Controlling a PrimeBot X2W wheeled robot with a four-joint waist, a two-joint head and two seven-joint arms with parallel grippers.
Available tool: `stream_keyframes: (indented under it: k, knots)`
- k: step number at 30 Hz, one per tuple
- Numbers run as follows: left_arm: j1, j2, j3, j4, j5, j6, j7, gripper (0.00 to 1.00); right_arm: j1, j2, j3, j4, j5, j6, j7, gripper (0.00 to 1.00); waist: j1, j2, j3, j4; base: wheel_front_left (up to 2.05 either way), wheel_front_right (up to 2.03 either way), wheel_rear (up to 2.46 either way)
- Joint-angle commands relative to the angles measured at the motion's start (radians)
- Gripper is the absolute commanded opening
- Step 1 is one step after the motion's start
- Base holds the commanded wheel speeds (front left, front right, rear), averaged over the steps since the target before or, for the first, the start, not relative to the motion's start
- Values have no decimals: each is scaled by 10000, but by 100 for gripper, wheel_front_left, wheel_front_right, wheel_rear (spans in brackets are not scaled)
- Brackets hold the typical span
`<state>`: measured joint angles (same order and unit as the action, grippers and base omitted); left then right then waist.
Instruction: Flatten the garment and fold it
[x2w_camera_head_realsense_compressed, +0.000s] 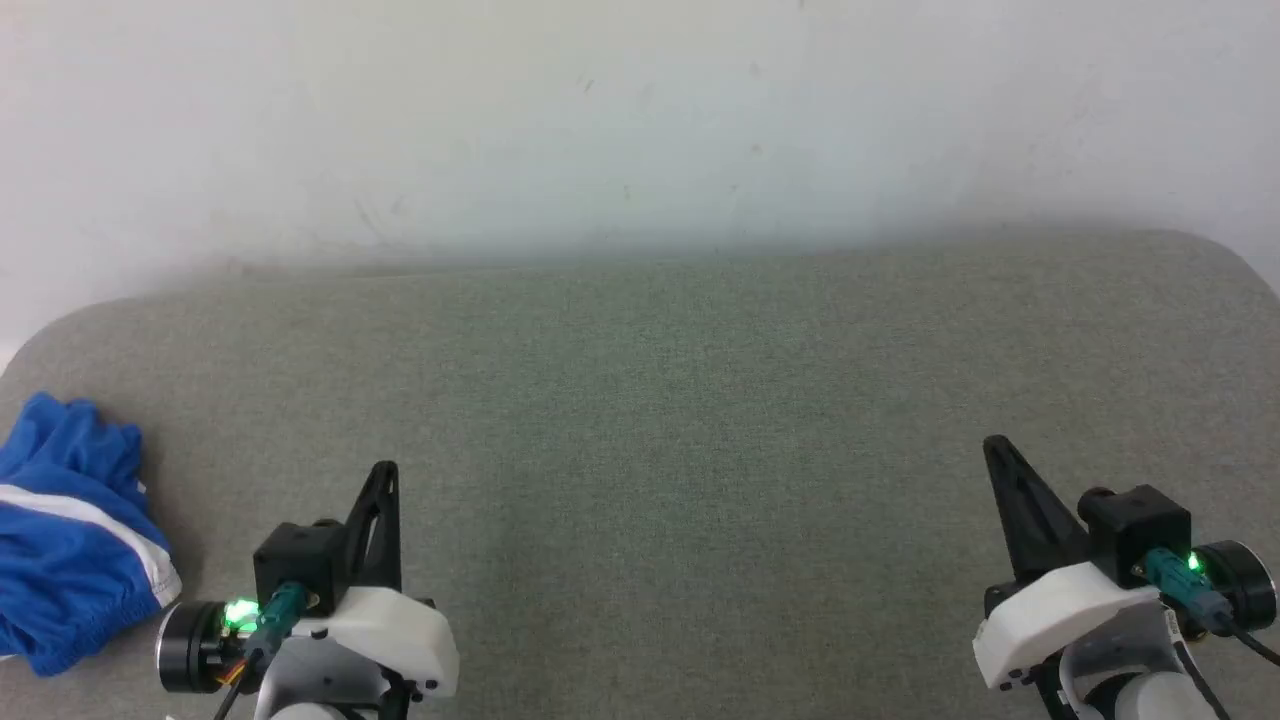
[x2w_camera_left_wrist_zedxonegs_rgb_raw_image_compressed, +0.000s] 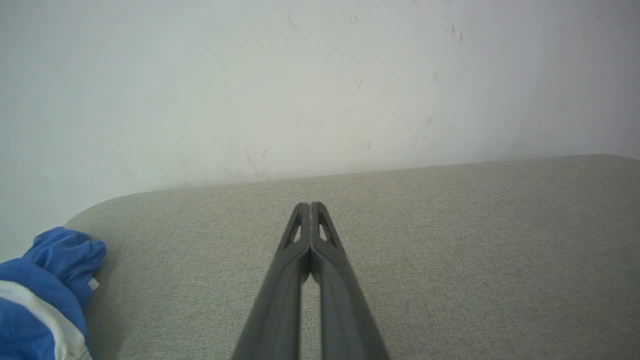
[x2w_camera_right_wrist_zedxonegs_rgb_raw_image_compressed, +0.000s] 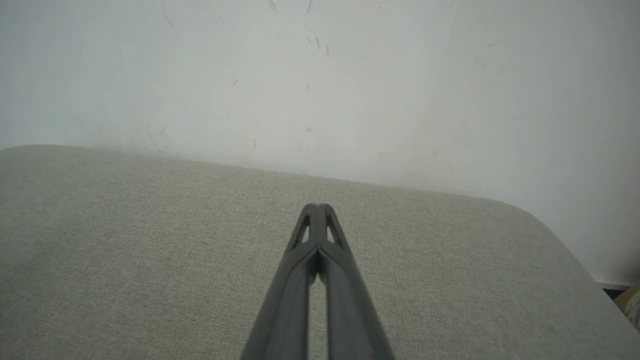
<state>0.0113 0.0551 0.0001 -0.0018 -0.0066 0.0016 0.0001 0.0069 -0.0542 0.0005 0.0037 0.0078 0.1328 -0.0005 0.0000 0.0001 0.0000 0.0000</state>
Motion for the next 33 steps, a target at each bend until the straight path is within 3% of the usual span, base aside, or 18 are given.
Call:
stream_keyframes:
  k: [1,30,31,33]
  knots:
    - [-113,-49,-1,18,66,-16,-1,0,-69,40,-5,-37,-78,-21,5,0,0,-1,0,0,0,0,0]
    - [0,0,2,0,0,1,-1,0,0,0,-1,0,0,0,-1,0,0,-1,0,0,0,0,0]
    - [3,2,0,1,-2,2,-5,100,2,-4,-3,4,6,0,-5,100,0,-1,0,0,0,0,0]
    - [7,6,2,1,-3,5,-6,100,1,-9,-5,12,8,0,-6,100,0,-1,1,0,0,0,0]
